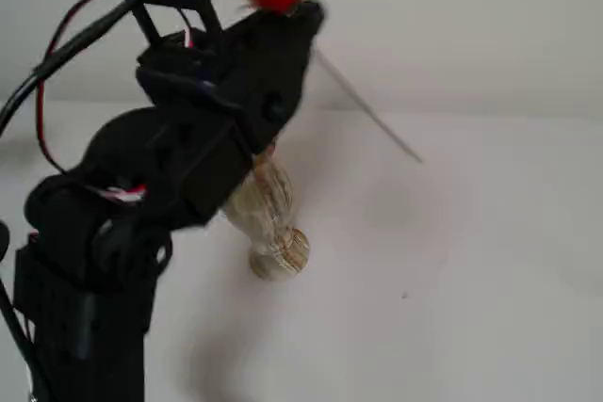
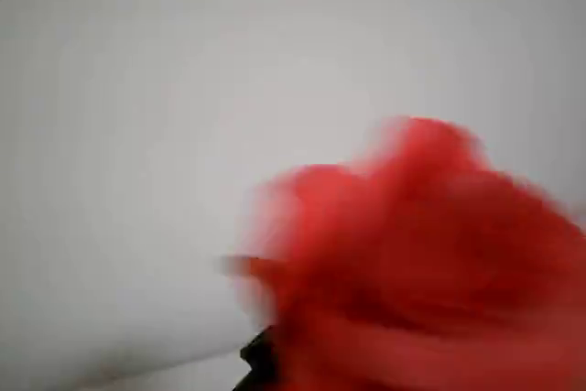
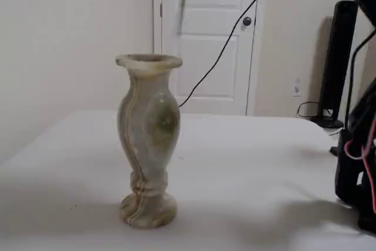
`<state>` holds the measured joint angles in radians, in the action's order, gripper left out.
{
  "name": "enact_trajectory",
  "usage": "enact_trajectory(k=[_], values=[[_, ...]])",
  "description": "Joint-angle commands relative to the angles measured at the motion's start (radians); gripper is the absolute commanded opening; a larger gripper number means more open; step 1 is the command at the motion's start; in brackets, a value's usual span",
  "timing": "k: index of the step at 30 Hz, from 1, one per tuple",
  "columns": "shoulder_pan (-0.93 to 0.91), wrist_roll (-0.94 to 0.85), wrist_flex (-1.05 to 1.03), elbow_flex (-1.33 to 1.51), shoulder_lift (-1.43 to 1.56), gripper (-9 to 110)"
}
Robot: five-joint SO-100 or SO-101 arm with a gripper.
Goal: Pick up rose from vase and place it onto the table
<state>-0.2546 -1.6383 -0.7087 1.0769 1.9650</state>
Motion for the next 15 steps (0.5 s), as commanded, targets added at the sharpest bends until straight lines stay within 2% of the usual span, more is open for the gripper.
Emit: enact_trajectory(k=[1, 3, 7, 15], values=[[-0.12, -0.103, 0.081, -0.058, 0.044, 0], [-0.164, -0.155, 0.057, -0.051, 0.041, 0], [-0.207, -0.244, -0.126, 0.006, 0.057, 0], [-0.163, -0.446, -0.069, 0.686, 0.417, 0]])
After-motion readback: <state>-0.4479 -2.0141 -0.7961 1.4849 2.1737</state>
